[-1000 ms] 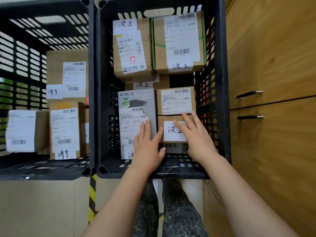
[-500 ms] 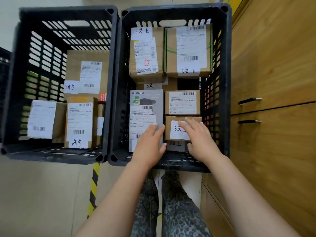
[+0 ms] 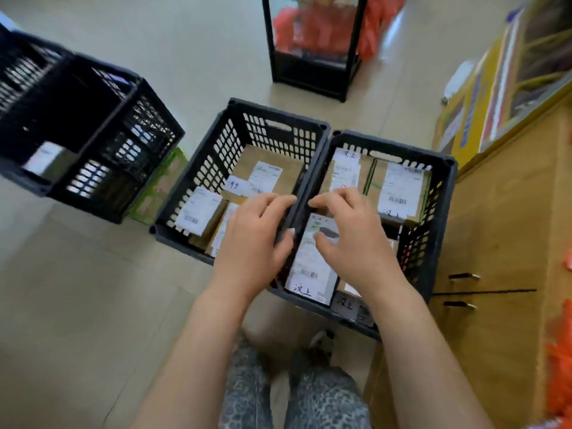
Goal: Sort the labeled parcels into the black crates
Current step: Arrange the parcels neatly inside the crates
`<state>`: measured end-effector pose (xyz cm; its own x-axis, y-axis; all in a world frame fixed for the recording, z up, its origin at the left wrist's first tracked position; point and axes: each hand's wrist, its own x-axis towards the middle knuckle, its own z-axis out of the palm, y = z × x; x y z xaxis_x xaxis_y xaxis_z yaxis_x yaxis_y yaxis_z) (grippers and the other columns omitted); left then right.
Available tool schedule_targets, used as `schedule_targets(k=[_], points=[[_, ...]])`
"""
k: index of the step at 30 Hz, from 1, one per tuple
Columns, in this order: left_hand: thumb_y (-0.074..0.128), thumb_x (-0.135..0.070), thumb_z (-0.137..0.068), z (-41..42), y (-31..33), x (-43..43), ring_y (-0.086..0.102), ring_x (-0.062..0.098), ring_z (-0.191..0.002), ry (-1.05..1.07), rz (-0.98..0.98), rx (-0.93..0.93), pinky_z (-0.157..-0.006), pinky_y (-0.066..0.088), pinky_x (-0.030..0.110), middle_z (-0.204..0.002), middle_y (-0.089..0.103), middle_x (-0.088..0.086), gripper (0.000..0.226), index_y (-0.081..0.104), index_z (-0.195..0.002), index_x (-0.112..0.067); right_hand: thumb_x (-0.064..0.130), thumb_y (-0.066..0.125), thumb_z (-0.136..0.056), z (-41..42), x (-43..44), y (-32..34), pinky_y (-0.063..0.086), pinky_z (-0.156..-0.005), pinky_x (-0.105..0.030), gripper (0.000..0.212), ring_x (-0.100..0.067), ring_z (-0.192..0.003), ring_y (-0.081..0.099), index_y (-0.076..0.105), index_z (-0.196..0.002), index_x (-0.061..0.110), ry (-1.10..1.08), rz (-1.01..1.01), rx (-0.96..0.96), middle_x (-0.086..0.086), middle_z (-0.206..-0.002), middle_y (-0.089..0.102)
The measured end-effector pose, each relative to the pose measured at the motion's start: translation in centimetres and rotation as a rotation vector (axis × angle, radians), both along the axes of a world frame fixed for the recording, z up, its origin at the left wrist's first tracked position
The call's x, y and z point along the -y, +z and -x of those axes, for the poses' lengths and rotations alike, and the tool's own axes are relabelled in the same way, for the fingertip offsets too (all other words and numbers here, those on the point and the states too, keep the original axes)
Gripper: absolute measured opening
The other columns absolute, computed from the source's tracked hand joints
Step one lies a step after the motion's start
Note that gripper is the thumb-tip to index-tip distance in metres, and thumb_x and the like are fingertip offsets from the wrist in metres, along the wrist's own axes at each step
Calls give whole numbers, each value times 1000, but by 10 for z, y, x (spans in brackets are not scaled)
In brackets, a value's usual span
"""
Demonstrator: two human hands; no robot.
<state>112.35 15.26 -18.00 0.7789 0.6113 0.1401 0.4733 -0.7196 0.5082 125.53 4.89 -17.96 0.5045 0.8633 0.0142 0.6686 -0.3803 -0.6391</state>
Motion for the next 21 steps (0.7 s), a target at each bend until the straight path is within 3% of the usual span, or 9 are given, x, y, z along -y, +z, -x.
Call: schedule_targets(k=[3,8,12,17,21], points=[[69,-16,-83,44,65,-16,50,17,-109,115,-78,103,-94,45,41,-116,58,-1,44,58,-126,-18,6,70,-80,33,-31,66,39,-99,-31,45,-14,-112,45,58,-119,25,91,-106,34,5,-117,48],[69,-15,-84,148,148,-34,45,10,-113,325,-175,180,-98,32,19,-119,57,-3,46,58,-128,-19,6,69,-79,122,-81,149,41,-97,-32,47,-16,-112,46,58,-122,23,278,-239,67,2,-118,49],[69,-16,-84,249,189,-47,48,12,-116,461,-227,193,-101,37,27,-122,55,-5,48,56,-129,-23,5,68,-81,215,-115,192,41,-94,-27,48,-15,-108,47,56,-123,24,443,-284,83,4,-120,47],[71,-15,-81,393,219,-54,47,14,-113,661,-278,166,-95,31,17,-124,56,0,50,57,-129,-20,7,69,-77,353,-152,222,44,-96,-40,49,-23,-111,49,57,-123,21,614,-365,103,0,-120,48],[64,-26,-80,503,231,-51,52,25,-114,822,-321,82,-98,37,32,-125,55,4,50,56,-129,-18,11,69,-77,464,-173,234,41,-98,-37,50,-21,-114,46,57,-124,23,786,-367,100,1,-122,47]])
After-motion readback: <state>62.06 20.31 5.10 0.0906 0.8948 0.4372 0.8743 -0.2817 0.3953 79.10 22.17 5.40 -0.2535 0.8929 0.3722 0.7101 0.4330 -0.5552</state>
